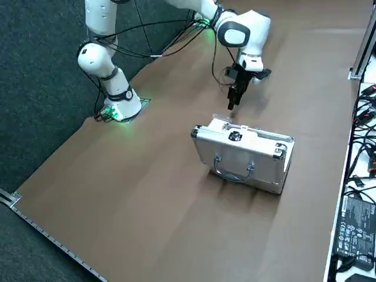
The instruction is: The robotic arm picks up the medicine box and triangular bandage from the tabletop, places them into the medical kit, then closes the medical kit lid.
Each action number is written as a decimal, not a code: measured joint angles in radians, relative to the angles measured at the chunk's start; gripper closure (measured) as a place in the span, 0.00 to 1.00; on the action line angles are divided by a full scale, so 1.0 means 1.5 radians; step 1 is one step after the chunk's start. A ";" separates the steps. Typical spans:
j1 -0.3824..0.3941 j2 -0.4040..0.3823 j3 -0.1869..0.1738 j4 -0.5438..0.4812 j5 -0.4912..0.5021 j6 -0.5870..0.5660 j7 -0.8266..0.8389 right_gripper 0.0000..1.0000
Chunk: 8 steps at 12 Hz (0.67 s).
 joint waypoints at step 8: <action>0.000 0.043 -0.009 -0.001 -0.087 -0.001 0.044 0.50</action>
